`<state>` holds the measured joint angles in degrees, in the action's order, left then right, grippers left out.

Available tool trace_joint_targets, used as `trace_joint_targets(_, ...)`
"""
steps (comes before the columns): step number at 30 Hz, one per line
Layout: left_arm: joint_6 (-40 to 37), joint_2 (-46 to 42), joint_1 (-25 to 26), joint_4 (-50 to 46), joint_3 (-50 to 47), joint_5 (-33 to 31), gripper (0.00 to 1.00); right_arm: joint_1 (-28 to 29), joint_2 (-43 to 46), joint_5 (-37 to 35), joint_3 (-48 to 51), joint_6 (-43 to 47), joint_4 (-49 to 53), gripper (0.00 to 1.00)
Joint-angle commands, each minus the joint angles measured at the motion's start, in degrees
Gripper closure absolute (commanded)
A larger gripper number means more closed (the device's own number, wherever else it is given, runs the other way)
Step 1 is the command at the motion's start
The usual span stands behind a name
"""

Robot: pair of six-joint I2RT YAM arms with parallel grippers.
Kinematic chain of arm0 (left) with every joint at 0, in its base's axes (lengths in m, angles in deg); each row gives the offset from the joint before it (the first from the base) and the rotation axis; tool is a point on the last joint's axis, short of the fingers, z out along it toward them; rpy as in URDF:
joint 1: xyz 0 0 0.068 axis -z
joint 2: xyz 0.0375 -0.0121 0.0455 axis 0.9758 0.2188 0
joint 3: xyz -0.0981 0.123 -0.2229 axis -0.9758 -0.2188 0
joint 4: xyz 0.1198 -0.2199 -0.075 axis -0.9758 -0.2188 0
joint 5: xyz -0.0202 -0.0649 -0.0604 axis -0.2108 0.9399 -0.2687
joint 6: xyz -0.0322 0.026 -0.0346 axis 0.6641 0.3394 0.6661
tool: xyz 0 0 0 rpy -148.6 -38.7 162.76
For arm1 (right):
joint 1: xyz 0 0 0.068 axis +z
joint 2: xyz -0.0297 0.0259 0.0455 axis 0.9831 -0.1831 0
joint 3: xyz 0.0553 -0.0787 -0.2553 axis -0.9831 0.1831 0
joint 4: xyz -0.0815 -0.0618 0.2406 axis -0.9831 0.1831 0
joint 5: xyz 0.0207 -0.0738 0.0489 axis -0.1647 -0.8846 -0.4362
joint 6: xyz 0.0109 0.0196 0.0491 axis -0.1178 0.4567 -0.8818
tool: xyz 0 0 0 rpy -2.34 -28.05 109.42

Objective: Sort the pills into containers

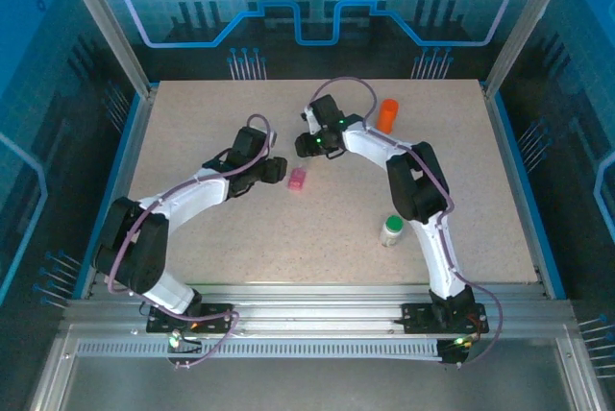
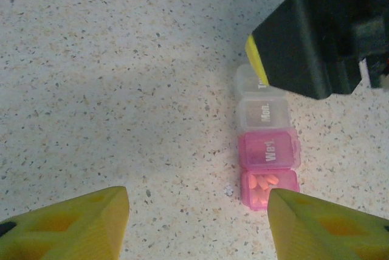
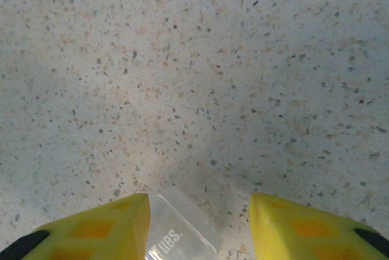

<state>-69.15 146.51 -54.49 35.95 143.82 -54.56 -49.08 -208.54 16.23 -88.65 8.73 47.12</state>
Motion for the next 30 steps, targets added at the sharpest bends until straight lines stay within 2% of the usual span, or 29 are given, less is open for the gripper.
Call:
trace_joint_targets(1,3.02,-0.96,0.04,3.04,-0.94,-0.59,0.37,1.36,-1.91,-3.19,-2.65,1.43,4.03,0.52)
trace_joint_targets(8,1.48,-0.75,2.34,6.21,-2.18,-0.73,0.35,0.45,3.96,-5.70,6.79,-2.37,1.21,0.54)
trace_joint_targets(16,-0.91,0.42,4.45,7.40,-2.06,0.97,0.34,-2.50,17.72,-2.82,28.87,-13.11,-13.41,0.56)
trace_joint_targets(21,-11.32,2.53,7.17,5.37,-0.16,3.19,0.30,-2.69,23.90,-1.93,36.99,-16.46,-18.26,0.56)
trace_joint_targets(25,-23.64,4.01,7.12,1.60,2.03,8.51,0.27,-2.77,27.10,-2.55,40.49,-16.98,-19.70,0.56)
trace_joint_targets(30,-34.66,5.25,7.02,8.39,-0.18,8.34,0.23,-3.12,26.71,0.04,40.49,-17.16,-20.47,0.56)
